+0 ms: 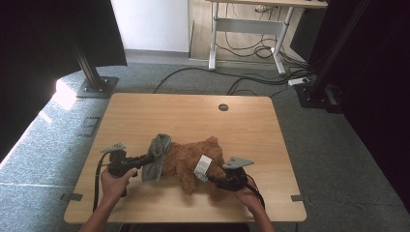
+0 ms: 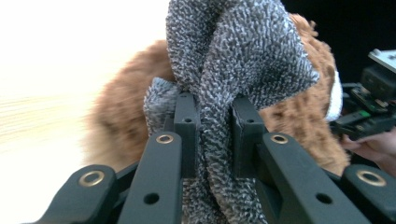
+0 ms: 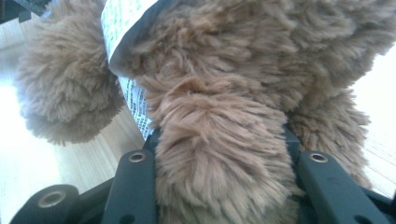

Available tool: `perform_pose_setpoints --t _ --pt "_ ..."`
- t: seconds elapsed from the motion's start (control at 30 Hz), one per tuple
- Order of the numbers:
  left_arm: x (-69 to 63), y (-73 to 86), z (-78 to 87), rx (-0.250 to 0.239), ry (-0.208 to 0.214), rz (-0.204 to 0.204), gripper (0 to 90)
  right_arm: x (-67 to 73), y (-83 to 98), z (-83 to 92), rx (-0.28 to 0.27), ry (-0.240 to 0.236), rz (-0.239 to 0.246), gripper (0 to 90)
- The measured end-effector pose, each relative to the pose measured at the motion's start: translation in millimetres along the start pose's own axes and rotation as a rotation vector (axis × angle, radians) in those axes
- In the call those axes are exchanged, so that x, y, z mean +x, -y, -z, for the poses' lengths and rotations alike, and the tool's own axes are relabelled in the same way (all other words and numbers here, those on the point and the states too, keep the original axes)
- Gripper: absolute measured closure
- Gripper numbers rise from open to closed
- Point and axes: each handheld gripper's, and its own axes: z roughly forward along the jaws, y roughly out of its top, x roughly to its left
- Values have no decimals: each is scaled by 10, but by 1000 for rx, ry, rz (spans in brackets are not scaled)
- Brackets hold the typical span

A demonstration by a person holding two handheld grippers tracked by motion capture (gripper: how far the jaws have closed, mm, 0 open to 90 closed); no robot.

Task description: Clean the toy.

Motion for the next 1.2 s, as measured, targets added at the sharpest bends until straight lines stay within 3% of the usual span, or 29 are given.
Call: perform_pose_setpoints --t 0.13,0.23,0.33,0.43,0.5,0.63,0.77,0.97,1.13,1.2 --pt "96 14 12 11 -2 32 753 -19 13 -3 -7 -5 4 569" --pt "137 24 33 32 -60 19 752 -16 19 0 -7 -7 11 569" --pt "231 78 46 48 -94 45 752 -13 28 2 -11 -5 9 569" --pt "206 78 85 21 -65 51 752 -1 37 -3 -13 -4 16 570" --pt "100 6 143 -21 -29 46 752 4 44 -8 -11 1 21 572" --pt "-177 -195 172 -53 33 -27 752 29 34 -38 -8 14 34 573" --pt "-420 -351 -28 -34 96 -64 751 64 22 -72 -2 24 48 573" --pt "-713 -490 -555 34 167 -90 749 71 20 -80 2 32 64 575" --pt "-928 -558 -980 110 212 -98 745 68 19 -84 7 51 88 577" --pt "-971 -562 -1093 134 198 -101 744 58 17 -79 12 58 93 578"
